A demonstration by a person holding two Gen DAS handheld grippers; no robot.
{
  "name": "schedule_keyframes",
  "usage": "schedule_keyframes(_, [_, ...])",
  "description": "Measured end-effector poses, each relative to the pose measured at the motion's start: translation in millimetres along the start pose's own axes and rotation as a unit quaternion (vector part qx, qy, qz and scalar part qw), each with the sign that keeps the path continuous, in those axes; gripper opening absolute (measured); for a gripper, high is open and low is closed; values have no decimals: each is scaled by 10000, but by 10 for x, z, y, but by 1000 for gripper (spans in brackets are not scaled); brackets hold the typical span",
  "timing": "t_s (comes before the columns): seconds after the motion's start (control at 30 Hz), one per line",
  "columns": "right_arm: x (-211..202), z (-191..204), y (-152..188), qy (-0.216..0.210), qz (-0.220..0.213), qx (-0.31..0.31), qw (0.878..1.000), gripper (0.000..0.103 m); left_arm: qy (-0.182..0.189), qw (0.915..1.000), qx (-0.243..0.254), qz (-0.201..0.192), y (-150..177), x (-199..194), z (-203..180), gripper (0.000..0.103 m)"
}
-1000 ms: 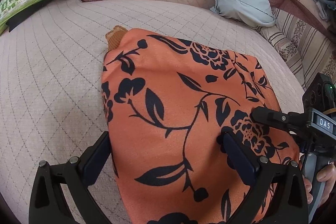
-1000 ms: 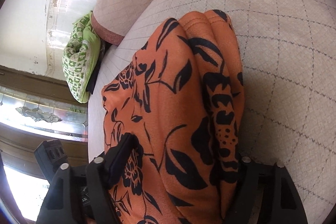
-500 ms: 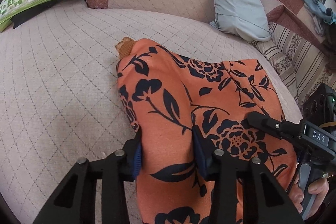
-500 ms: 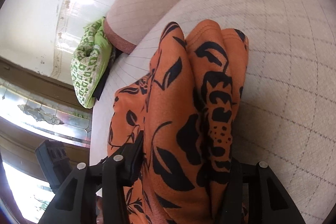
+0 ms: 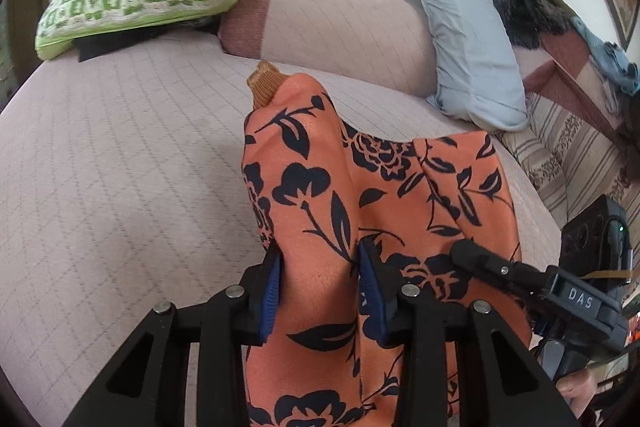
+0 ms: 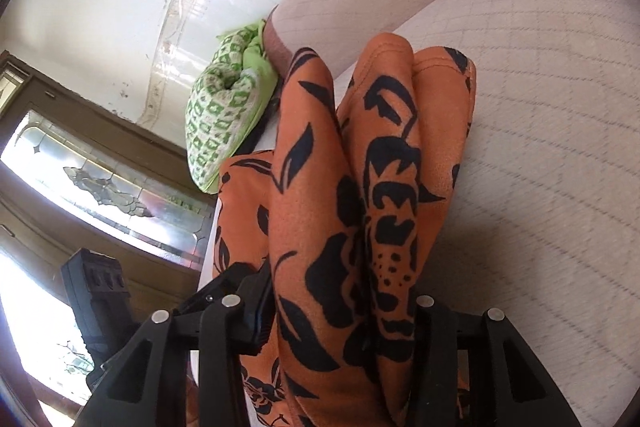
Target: Fold small clothes
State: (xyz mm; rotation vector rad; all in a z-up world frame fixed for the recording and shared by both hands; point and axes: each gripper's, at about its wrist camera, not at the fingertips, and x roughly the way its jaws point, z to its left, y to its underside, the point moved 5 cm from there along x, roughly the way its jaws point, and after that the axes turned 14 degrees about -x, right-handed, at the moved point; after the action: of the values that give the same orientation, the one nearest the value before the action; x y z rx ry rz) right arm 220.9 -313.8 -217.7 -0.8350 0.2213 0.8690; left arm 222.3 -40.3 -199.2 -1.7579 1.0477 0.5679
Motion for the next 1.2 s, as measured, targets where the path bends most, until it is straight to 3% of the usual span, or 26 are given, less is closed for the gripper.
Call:
schedule_keyframes(0.2, [258,137,66,-113,159,-13,9998,46,-209,9993,-37,-307,-75,-162,231,39])
schedule_keyframes(0.33, [470,139,71,9,244,-8,9997,47,-352,9990,-211,-180,-94,-39,355,39])
schedule_keyframes(0.57, [674,-164,152,824,590,183,9947,46,-1140,9930,-301,52,-31,273,609,39])
schedule_keyframes(0.7, [668,-130,157,1089,617,-100,9921,51,-1322,9906,-344,28,-6,326,677,59])
schedule_keyframes(0.8, [676,-127,153,1150,665,-131,9910,55,-1436,9892,-280,-40,21,324,703,67])
schedule_keyframes(1.07, [620,-168,190,1142,755,-105,9905,61,-1313,9907,-355,31,37,364,749,74])
schedule_keyframes(1.2, [593,-174,216,1168,803,-148,9898,63,-1302,9910,-310,26,44,368,828,82])
